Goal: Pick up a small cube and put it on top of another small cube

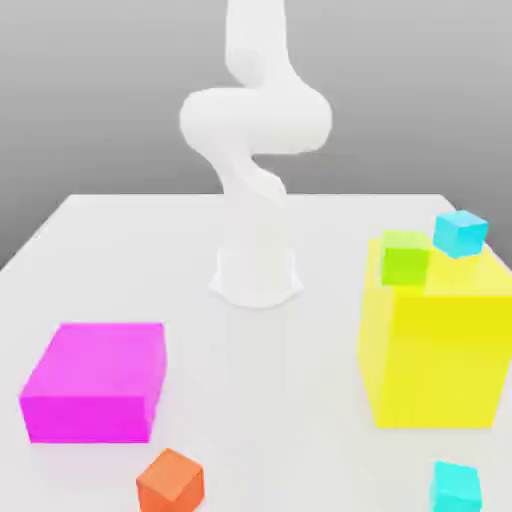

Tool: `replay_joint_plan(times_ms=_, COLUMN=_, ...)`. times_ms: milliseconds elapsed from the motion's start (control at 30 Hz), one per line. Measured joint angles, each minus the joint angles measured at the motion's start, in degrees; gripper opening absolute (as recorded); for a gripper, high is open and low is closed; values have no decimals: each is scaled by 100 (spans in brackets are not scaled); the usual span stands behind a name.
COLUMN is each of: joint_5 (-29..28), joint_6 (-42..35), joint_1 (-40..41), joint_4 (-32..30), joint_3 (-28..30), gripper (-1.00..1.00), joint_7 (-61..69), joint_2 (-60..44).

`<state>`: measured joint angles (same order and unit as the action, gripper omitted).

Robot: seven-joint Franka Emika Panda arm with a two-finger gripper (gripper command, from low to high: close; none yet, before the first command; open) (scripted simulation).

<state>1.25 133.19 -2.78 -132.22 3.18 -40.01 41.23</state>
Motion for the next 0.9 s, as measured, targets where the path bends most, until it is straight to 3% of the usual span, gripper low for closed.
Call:
replay_joint_plan(times_ms=500, joint_5=1182, joint_6=828, joint_1=-1184, joint_4=-259, joint_3=1556, gripper=0, joint_7=3828, joint_2=-2798)
replay_joint_plan(times_ms=733, joint_5=1689, joint_6=1211, joint_1=-1207, joint_4=-379, joint_3=1746, gripper=0, joint_7=5566, joint_2=-4084)
replay_joint_plan(times_ms=900, joint_5=1720, joint_6=1550, joint_1=-1046, joint_4=-487, joint_3=1722, gripper=0, joint_7=6576, joint_2=-4914)
